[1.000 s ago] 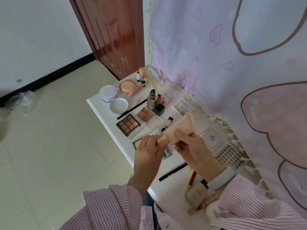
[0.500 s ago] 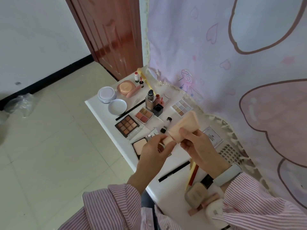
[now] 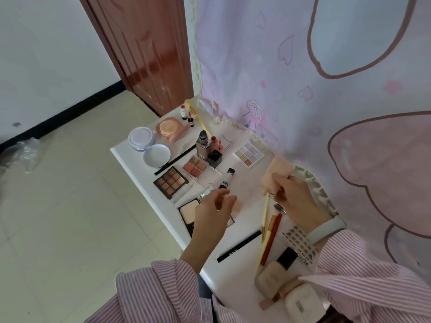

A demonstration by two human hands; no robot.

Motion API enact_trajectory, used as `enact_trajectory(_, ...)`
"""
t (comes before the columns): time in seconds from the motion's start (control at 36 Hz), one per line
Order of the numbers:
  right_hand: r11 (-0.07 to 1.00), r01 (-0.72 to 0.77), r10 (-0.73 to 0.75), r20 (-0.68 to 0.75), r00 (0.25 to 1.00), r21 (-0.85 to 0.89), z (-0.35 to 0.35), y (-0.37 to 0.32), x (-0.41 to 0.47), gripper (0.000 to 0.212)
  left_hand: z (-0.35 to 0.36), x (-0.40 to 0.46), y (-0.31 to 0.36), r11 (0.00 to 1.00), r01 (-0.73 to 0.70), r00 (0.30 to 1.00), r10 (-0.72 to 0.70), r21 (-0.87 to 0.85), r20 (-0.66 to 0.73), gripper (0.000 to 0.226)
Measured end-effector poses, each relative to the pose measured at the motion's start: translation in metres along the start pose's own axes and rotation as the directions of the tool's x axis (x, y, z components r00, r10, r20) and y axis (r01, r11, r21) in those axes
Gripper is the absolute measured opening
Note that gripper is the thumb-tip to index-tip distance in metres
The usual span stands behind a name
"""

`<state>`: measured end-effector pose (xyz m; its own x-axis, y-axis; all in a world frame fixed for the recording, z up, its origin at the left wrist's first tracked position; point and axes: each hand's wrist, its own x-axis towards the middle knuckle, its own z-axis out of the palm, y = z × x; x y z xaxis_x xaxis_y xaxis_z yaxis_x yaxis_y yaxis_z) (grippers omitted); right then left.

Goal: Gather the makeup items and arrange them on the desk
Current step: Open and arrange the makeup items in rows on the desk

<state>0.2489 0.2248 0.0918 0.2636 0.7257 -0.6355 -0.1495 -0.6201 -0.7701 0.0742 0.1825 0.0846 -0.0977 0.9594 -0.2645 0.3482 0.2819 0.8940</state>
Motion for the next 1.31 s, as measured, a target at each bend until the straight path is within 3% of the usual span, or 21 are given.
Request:
enact_trajectory(0.19, 0.958, 0.078, -0.098, -0.057, 0.994, -0.275, 0.001, 0.013, 0.055, 0.006, 0.013, 0.037, 0.016, 0.963, -0.132, 0.987, 0.106, 0.237, 0.117, 0.03)
enact_trajectory(0.31, 0.886, 0.089, -0.139, -0.078, 0.987, -0.455, 0.004, 0.017, 0.075, 0.042, 0.018, 0.057, 0.022, 0.933, -0.144, 0.983, 0.095, 0.33, 0.159, 0.032)
enact_trajectory(0.44, 0.806, 0.089, -0.2, -0.128, 0.971, -0.585, 0.007, 0.014, 0.08, 0.033, 0.024, 0.069, 0.031, 0.905, -0.123, 0.974, 0.032, 0.407, 0.224, 0.034)
enact_trajectory(0.53, 0.767, 0.092, -0.24, -0.151, 0.959, -0.635, 0.005, 0.012, 0.076, 0.03, 0.031, 0.074, 0.035, 0.898, -0.101, 0.965, -0.016, 0.428, 0.262, 0.024)
enact_trajectory(0.61, 0.705, 0.158, -0.335, -0.128, 0.933, -0.691, 0.001, 0.01, 0.063, 0.027, 0.037, 0.08, 0.038, 0.901, -0.073, 0.956, -0.059, 0.427, 0.288, 0.027)
enact_trajectory(0.67, 0.686, 0.235, -0.388, -0.073, 0.919, -0.689, 0.0, 0.01, 0.052, 0.026, 0.04, 0.084, 0.039, 0.925, -0.002, 0.952, -0.115, 0.38, 0.285, 0.031)
enact_trajectory(0.81, 0.762, 0.37, -0.302, 0.214, 0.929, -0.532, 0.003, 0.012, 0.036, 0.018, 0.041, 0.087, 0.036, 0.972, 0.055, 0.956, -0.118, 0.229, 0.268, 0.008)
enact_trajectory(1.0, 0.861, 0.366, -0.29, 0.251, 0.924, -0.352, 0.009, 0.015, 0.044, 0.007, 0.035, 0.082, 0.033, 0.993, 0.064, 0.969, -0.086, 0.099, 0.233, 0.023)
enact_trajectory(1.06, 0.805, 0.364, -0.286, 0.232, 0.93, -0.468, 0.009, 0.015, 0.049, 0.009, 0.033, 0.082, 0.031, 0.981, 0.022, 0.987, -0.052, 0.195, 0.15, 0.029)
enact_trajectory(1.14, 0.634, 0.379, -0.348, 0.189, 0.918, -0.674, 0.009, 0.016, 0.061, 0.013, 0.026, 0.078, 0.026, 0.944, -0.036, 0.996, 0.006, 0.328, 0.093, 0.031)
enact_trajectory(1.19, 0.511, 0.43, -0.438, 0.205, 0.875, -0.745, 0.013, 0.019, 0.071, 0.01, 0.019, 0.073, 0.021, 0.919, -0.072, 0.995, 0.038, 0.388, 0.093, 0.028)
enact_trajectory(1.31, 0.254, 0.455, -0.498, 0.288, 0.818, -0.853, 0.02, 0.029, 0.089, 0.029, 0.009, 0.065, 0.014, 0.87, -0.132, 0.991, 0.105, 0.476, 0.084, 0.029)
